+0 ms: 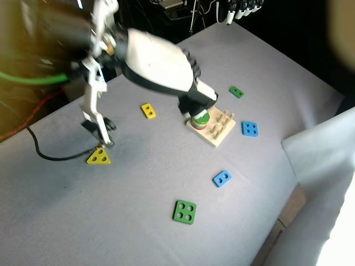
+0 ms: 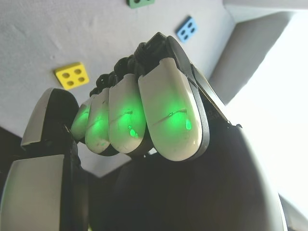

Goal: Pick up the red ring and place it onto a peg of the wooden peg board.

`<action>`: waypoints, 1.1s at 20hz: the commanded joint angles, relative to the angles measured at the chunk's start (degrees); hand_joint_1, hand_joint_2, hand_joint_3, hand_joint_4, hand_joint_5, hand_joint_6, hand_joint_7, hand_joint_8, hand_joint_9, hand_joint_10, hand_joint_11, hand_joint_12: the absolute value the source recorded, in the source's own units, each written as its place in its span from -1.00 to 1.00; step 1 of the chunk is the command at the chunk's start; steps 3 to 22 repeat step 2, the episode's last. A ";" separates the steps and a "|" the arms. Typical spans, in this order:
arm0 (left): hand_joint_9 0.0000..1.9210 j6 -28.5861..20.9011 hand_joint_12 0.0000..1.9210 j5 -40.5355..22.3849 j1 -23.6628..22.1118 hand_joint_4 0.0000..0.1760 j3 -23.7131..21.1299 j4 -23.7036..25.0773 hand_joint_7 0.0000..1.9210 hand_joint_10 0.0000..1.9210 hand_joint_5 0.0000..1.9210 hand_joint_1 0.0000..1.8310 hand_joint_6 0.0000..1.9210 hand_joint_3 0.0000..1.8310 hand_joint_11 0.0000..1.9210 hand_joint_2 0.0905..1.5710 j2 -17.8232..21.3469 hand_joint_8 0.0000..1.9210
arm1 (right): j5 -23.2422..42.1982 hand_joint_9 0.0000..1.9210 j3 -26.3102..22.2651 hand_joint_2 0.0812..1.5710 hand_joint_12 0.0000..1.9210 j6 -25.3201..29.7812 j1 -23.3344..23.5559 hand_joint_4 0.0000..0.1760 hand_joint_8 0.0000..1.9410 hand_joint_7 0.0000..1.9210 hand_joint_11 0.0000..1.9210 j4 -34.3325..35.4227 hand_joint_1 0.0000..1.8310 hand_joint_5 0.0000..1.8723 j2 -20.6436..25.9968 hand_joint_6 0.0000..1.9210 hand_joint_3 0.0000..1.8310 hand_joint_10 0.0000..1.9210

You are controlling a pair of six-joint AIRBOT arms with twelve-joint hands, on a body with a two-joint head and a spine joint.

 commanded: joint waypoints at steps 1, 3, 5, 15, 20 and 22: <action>0.78 0.21 1.00 -0.45 -0.42 1.00 0.03 -0.39 0.70 1.00 0.42 -0.17 1.00 -0.99 0.89 0.86 0.14 1.00 | 1.96 -0.47 -0.17 0.74 0.99 3.15 0.14 -1.00 0.91 -0.46 -0.53 -0.96 -0.82 -0.43 0.59 0.70 -0.99 0.95; 0.77 0.21 1.00 -0.45 -0.42 1.00 0.01 -0.39 0.68 1.00 0.41 -0.13 1.00 -1.00 0.89 0.86 0.14 1.00 | 3.53 -0.25 -0.22 0.91 1.00 5.39 -0.07 -1.00 1.00 -0.34 -0.21 -2.74 -0.66 -0.32 1.30 0.99 -0.98 1.00; 0.77 0.21 1.00 -0.45 -0.42 1.00 0.01 -0.39 0.68 1.00 0.41 -0.13 1.00 -1.00 0.89 0.86 0.14 1.00 | 3.53 -0.25 -0.22 0.91 1.00 5.39 -0.07 -1.00 1.00 -0.34 -0.21 -2.74 -0.66 -0.32 1.30 0.99 -0.98 1.00; 0.77 0.21 1.00 -0.45 -0.42 1.00 0.01 -0.39 0.68 1.00 0.41 -0.13 1.00 -1.00 0.89 0.86 0.14 1.00 | 3.53 -0.25 -0.22 0.91 1.00 5.39 -0.07 -1.00 1.00 -0.34 -0.21 -2.74 -0.66 -0.32 1.30 0.99 -0.98 1.00; 0.77 0.21 1.00 -0.45 -0.42 1.00 0.01 -0.39 0.68 1.00 0.41 -0.13 1.00 -1.00 0.89 0.86 0.14 1.00 | 3.53 -0.25 -0.22 0.91 1.00 5.39 -0.07 -1.00 1.00 -0.34 -0.21 -2.74 -0.66 -0.32 1.30 0.99 -0.98 1.00; 0.77 0.21 1.00 -0.45 -0.42 1.00 0.01 -0.39 0.68 1.00 0.41 -0.13 1.00 -1.00 0.89 0.86 0.14 1.00 | 3.53 -0.25 -0.22 0.91 1.00 5.39 -0.07 -1.00 1.00 -0.34 -0.21 -2.74 -0.66 -0.32 1.30 0.99 -0.98 1.00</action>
